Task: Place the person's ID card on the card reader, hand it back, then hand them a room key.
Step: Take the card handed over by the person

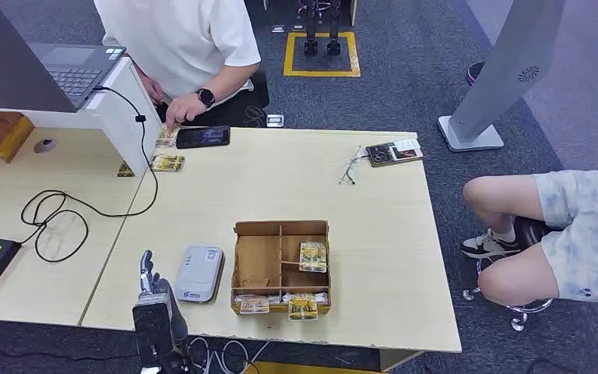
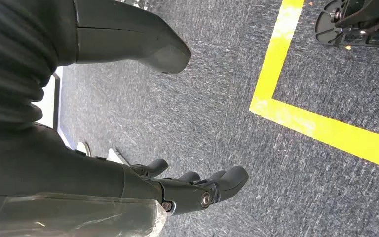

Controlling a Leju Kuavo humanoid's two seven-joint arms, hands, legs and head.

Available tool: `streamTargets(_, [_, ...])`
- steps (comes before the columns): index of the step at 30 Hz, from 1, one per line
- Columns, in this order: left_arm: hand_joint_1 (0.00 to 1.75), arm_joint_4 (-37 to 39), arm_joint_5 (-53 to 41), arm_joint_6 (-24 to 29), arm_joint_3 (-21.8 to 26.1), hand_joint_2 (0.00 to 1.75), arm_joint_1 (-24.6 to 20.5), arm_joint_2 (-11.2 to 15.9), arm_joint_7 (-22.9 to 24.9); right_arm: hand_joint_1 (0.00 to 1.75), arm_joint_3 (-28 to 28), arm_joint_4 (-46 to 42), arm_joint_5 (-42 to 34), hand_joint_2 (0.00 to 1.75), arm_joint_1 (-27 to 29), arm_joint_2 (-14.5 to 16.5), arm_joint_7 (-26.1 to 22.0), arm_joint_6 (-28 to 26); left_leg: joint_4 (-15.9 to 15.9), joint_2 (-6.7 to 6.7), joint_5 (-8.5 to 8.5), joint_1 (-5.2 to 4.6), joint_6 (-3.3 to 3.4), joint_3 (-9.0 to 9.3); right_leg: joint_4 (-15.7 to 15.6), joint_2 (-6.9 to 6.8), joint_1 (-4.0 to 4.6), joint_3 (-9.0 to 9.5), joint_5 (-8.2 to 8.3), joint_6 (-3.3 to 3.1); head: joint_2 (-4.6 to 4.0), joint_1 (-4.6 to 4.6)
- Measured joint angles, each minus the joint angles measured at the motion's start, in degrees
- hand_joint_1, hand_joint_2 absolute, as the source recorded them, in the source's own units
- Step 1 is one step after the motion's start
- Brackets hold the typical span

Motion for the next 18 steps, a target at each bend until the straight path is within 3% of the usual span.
streamTargets(15, [0.00,-4.58,2.58,0.00,-0.28,0.00,1.10,0.01,-3.13,0.00,0.00,-0.37,1.36,1.75,0.04,0.28,0.40,0.25,0.00,0.00,0.00,0.00,0.00,-0.01,0.00,0.00,0.00,0.00,0.00,0.00,0.00,0.00])
streamTargets(18, [0.00,-5.37,1.01,0.00,-0.25,1.31,1.24,-0.07,-3.72,0.00,0.00,-0.45,1.50,1.75,0.05,0.34,0.40,0.35,0.00,0.00,0.00,0.00,0.00,-0.01,0.00,0.00,0.00,0.00,0.00,0.00,0.00,0.00])
